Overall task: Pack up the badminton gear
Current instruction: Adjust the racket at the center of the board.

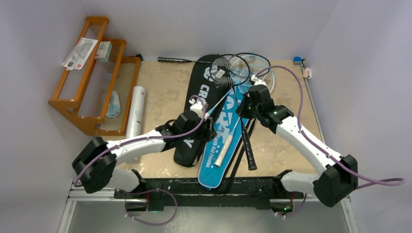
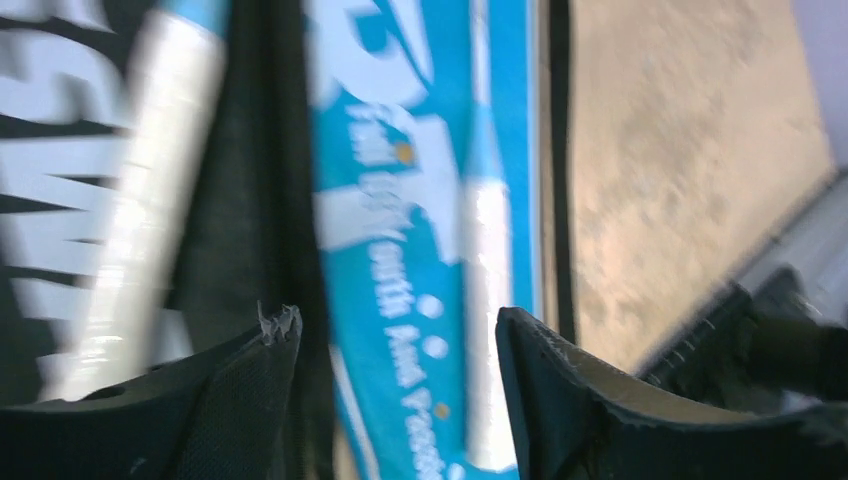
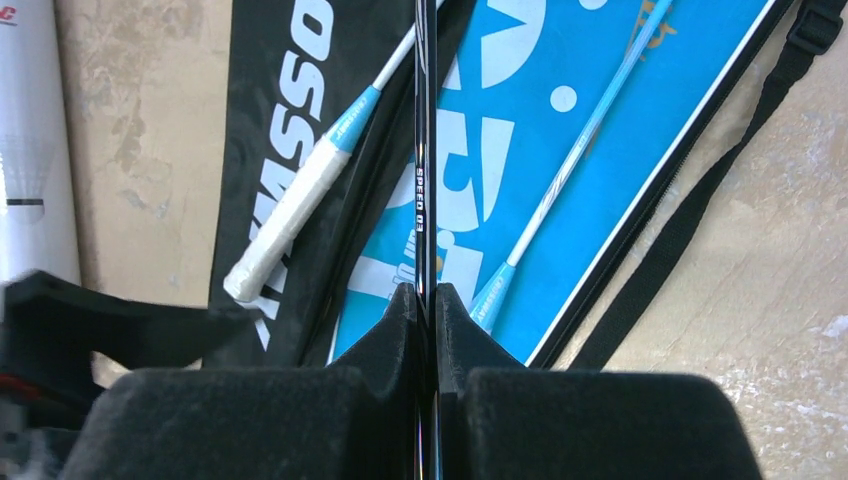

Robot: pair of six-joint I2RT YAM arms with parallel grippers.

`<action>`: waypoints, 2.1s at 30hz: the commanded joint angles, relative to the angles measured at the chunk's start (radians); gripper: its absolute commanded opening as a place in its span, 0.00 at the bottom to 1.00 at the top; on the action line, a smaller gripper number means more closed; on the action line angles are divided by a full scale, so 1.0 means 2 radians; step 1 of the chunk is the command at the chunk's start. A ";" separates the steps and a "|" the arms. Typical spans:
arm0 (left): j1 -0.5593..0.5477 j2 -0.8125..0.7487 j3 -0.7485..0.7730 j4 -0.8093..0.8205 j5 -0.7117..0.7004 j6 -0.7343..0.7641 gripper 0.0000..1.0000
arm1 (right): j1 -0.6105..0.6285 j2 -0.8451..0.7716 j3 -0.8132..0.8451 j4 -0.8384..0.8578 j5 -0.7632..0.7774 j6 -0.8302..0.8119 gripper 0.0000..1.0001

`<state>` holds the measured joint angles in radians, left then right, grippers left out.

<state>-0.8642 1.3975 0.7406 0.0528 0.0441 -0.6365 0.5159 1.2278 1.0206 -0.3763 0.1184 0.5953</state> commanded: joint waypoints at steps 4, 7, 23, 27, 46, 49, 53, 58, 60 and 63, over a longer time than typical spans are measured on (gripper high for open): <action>0.004 0.042 0.059 -0.102 -0.209 0.105 0.75 | -0.002 -0.014 -0.001 0.027 0.002 0.005 0.00; 0.005 0.094 0.093 -0.120 -0.208 0.121 0.72 | -0.002 -0.014 0.000 0.026 0.004 0.003 0.00; 0.103 0.139 0.091 -0.101 -0.034 0.098 0.50 | -0.003 -0.036 -0.011 0.024 0.020 -0.005 0.00; 0.103 0.154 0.117 -0.140 -0.027 0.111 0.17 | -0.003 -0.036 -0.009 0.024 0.018 -0.005 0.00; -0.066 0.175 0.208 -0.096 0.121 0.025 0.21 | -0.004 -0.104 0.017 -0.019 0.067 -0.013 0.01; -0.088 0.193 0.229 -0.122 0.069 0.035 0.38 | -0.004 -0.097 0.012 -0.025 0.062 -0.008 0.01; -0.076 0.147 0.206 -0.140 0.006 0.040 0.66 | -0.004 -0.097 0.001 -0.043 0.067 -0.010 0.00; -0.038 0.108 0.187 -0.162 0.008 0.042 0.66 | -0.004 -0.114 -0.021 -0.050 0.076 -0.014 0.00; -0.024 0.096 0.177 -0.163 -0.005 0.049 0.66 | -0.004 -0.116 -0.024 -0.057 0.075 -0.015 0.00; -0.006 0.087 0.171 -0.176 -0.053 0.069 0.63 | -0.004 -0.116 -0.026 -0.071 0.067 -0.011 0.00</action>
<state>-0.9085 1.6119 1.1080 -0.2653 0.0593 -0.5426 0.5095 1.0199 0.9680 -0.5026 0.2382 0.5686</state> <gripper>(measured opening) 0.646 0.034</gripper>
